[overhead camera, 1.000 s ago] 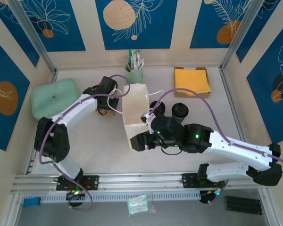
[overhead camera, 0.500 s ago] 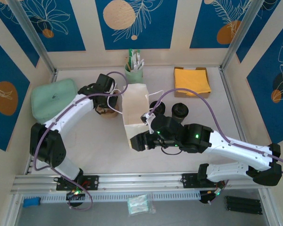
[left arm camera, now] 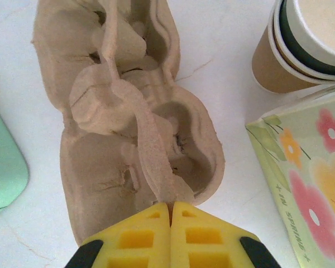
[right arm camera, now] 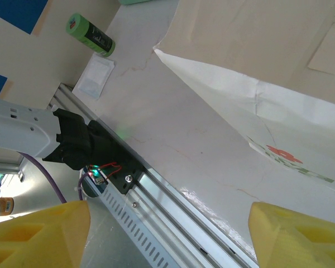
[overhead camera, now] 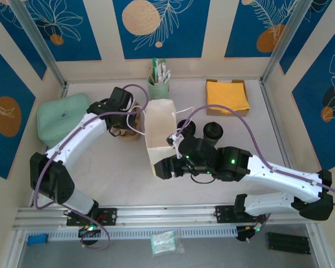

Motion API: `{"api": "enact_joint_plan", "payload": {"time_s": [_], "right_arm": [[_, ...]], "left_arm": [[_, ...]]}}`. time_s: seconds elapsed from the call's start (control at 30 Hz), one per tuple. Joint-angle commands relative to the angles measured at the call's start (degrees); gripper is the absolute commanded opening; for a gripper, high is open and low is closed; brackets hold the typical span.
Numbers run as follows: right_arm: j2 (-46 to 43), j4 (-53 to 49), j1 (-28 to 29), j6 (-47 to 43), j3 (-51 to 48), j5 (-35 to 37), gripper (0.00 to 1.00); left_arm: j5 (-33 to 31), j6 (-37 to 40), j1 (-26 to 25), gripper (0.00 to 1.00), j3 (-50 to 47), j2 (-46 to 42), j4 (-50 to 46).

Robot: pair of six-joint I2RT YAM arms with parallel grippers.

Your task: Pack the takeout coffee

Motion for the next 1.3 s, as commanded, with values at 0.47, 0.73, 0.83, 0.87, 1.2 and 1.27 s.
{"api": "enact_joint_plan", "payload": {"time_s": [0.47,0.73,0.83,0.87,1.2,1.27], "right_arm": [[0.83,1.19,-0.9,-0.57,-0.45,-1.26,0.75],[1.57,0.84,-1.06,-0.83,0.33,-1.72,0.75],[1.53,0.75,-1.0,-0.74,0.54,-1.65,0.75],[1.56,0.79,-0.96,-0.75,0.54,-1.69,0.75],[1.57,0.58,-0.99,-0.67,0.65,-1.4,0.75],[1.36,0.49,-0.95,-0.65,0.47,-1.31,0.75]], "left_arm": [[0.31,-1.07,-1.73,0.0,-6.94,-10.16,-2.94],[3.4,-3.94,-3.48,0.04,-11.63,-8.53,1.21],[4.17,-4.55,-3.87,0.17,-12.29,-8.02,2.31],[4.31,-4.77,-3.97,0.22,-12.5,-7.99,2.64],[4.37,-6.35,-3.83,0.47,-12.28,-6.95,4.52],[4.18,-6.64,-3.88,0.49,-12.01,-6.59,4.66]]}}
